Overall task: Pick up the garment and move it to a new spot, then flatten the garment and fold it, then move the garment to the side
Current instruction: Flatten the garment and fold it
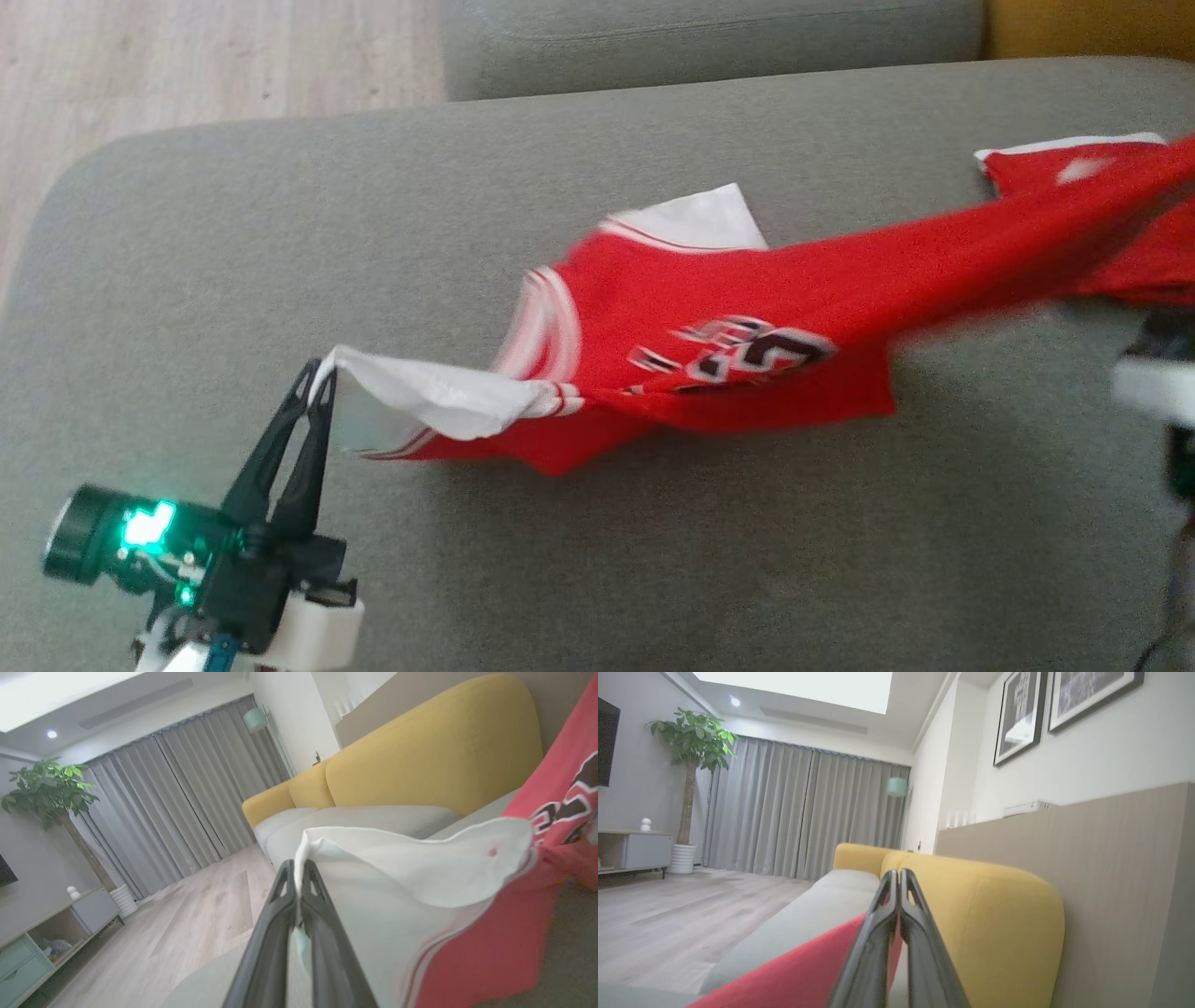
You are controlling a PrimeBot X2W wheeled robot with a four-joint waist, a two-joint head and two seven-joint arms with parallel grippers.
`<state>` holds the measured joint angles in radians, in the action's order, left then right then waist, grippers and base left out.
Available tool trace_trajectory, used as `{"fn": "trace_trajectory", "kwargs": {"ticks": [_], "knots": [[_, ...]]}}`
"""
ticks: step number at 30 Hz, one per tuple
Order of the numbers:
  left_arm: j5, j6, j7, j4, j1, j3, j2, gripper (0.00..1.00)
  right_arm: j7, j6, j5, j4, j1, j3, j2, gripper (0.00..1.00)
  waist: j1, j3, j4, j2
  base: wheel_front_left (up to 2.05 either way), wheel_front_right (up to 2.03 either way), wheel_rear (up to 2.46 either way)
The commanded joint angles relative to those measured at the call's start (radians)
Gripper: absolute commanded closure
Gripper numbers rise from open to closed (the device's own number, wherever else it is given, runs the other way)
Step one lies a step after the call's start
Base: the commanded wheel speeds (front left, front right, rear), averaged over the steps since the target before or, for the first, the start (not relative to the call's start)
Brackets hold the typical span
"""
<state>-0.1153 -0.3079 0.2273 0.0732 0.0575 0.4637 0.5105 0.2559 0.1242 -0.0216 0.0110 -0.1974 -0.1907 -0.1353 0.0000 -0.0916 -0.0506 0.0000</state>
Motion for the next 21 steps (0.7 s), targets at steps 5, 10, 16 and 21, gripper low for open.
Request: {"fn": "trace_trajectory", "kwargs": {"ticks": [5,10,16,21], "knots": [[0.037,0.014,-0.008,0.129,0.115,-0.042,0.055,1.0,-0.006,0.007,0.024,-0.005,-0.237,0.032,-0.138,1.0,0.0,-0.038,0.063,0.0,0.0,0.0,0.0],[0.058,0.074,-0.025,0.145,0.234,0.017,0.021,1.0,-0.086,0.007,0.002,-0.365,-0.494,0.132,-0.258,1.0,0.0,-0.153,0.154,0.0,0.0,0.0,0.0],[0.072,0.125,-0.004,0.053,0.371,0.08,-0.059,1.0,-0.059,0.007,-0.01,-0.718,-0.683,0.188,-0.272,0.0,0.0,-0.237,0.203,0.0,0.0,0.0,0.0],[0.071,0.137,0.016,-0.052,0.426,0.091,-0.085,1.0,0.0,0.007,-0.017,-0.81,-0.678,0.241,-0.233,0.0,0.0,-0.235,0.176,0.0,0.0,0.0,0.0]]}}
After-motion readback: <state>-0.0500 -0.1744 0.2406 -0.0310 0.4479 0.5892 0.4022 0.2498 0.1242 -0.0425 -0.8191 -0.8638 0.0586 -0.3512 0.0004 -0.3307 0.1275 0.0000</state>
